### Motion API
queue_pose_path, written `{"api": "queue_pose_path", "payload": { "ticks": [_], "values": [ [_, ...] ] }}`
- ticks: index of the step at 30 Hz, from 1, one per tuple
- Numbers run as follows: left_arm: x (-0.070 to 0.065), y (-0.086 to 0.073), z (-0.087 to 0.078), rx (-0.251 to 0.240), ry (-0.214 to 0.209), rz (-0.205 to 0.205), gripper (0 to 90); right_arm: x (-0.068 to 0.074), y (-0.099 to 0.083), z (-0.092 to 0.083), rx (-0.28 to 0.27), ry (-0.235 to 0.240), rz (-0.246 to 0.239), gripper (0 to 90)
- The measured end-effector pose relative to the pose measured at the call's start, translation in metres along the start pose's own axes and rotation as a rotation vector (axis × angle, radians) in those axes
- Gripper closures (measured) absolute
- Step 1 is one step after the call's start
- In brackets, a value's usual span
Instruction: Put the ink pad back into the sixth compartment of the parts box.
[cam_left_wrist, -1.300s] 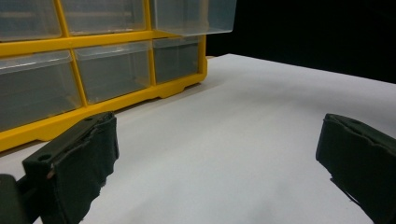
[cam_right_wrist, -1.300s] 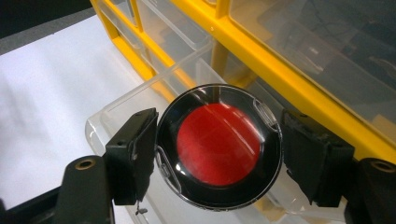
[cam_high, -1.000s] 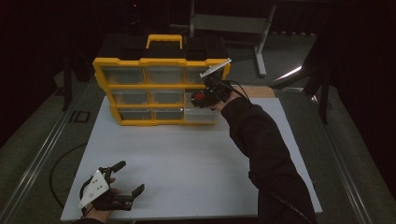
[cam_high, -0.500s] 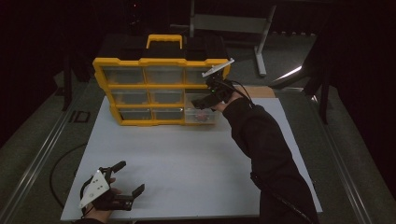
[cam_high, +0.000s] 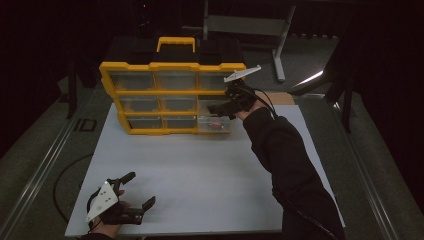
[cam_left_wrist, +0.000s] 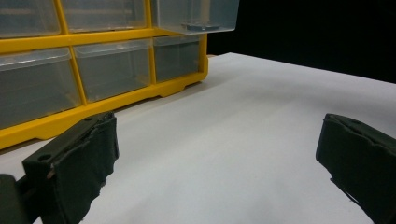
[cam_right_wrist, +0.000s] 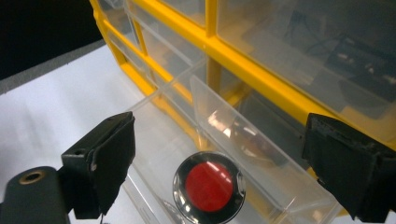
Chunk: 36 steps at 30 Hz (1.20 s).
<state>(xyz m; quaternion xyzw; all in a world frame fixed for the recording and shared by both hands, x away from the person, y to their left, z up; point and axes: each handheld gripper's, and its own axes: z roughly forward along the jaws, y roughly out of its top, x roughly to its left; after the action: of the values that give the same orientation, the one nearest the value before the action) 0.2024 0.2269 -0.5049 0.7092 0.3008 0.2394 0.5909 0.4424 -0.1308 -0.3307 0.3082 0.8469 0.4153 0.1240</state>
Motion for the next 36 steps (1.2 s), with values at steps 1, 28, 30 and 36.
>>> {"api": "queue_pose_path", "payload": {
  "ticks": [1, 28, 30, 36],
  "values": [
    [0.000, 0.000, 0.000, 0.002, 0.000, -0.001, 0.0, 0.000, 0.000, -0.001, -0.004, 0.000, -0.001, 10.3],
    [0.000, -0.001, -0.001, 0.002, -0.009, 0.002, 0.0, 0.004, -0.016, -0.017, -0.025, -0.007, -0.023, 10.3],
    [-0.001, -0.001, -0.001, 0.002, -0.006, 0.003, 0.0, 0.004, -0.019, -0.020, -0.017, -0.008, -0.026, 10.3],
    [-0.001, -0.001, -0.002, -0.002, -0.002, 0.002, 0.0, 0.002, -0.028, -0.031, -0.044, -0.023, -0.025, 10.2]
  ]
}}
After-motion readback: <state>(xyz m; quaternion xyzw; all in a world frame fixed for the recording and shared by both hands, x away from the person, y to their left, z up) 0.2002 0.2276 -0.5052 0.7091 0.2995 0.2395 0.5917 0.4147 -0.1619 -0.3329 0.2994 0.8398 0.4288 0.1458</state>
